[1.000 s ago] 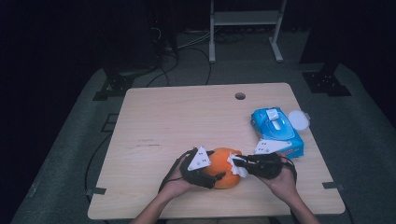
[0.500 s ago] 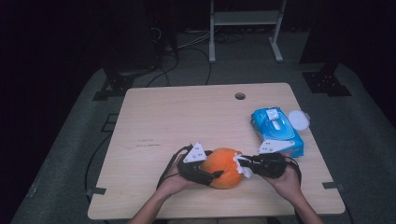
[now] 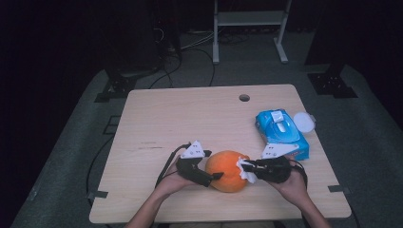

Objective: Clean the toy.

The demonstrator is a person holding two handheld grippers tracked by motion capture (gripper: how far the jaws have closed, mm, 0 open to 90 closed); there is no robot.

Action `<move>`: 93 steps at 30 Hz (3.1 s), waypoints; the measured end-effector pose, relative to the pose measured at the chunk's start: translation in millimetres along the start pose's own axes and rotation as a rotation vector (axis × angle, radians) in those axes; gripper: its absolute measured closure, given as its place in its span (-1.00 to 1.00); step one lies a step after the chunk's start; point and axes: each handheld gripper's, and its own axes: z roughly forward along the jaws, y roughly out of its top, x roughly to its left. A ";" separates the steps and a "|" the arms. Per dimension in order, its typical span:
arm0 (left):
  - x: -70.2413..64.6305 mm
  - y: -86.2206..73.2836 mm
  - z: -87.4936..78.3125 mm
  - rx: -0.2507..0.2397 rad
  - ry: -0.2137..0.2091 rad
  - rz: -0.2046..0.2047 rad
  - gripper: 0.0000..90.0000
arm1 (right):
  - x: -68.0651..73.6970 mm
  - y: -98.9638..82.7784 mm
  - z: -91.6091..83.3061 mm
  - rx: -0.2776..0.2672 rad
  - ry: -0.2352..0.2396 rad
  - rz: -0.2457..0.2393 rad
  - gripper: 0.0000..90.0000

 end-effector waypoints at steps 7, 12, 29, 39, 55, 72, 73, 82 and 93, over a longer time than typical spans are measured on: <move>-12.2 1.9 3.7 0.027 0.035 0.071 -0.61 | 16.6 13.2 2.0 -0.032 -0.003 -0.060 0.75; -1.1 -0.1 1.0 -0.001 0.031 0.009 -0.81 | 10.8 7.9 2.7 -0.007 0.016 -0.054 0.76; -7.6 -0.4 1.5 -0.005 -0.021 0.038 -0.52 | 7.2 9.0 -4.7 -0.006 -0.002 -0.040 0.75; -4.9 -2.2 0.2 -0.016 -0.040 0.051 -0.59 | 14.4 16.3 3.0 0.009 -0.023 -0.089 0.75; -7.1 4.1 -2.3 -0.077 0.006 0.000 -0.28 | 11.4 17.5 -7.2 -0.068 -0.018 -0.082 0.76; -18.1 4.0 1.6 -0.035 0.065 0.052 -0.31 | 14.5 16.7 -5.0 -0.105 -0.019 -0.046 0.77; -18.8 3.7 1.6 -0.034 0.063 0.057 -0.32 | 16.3 18.2 -4.2 -0.095 -0.025 -0.059 0.77; -8.3 -0.1 2.1 -0.046 0.028 0.025 -0.66 | -0.3 2.7 -8.8 -0.038 0.004 -0.039 0.76; -23.5 0.9 16.6 -0.007 0.047 0.023 -0.39 | 29.0 23.0 -1.1 -0.097 0.038 -0.112 0.76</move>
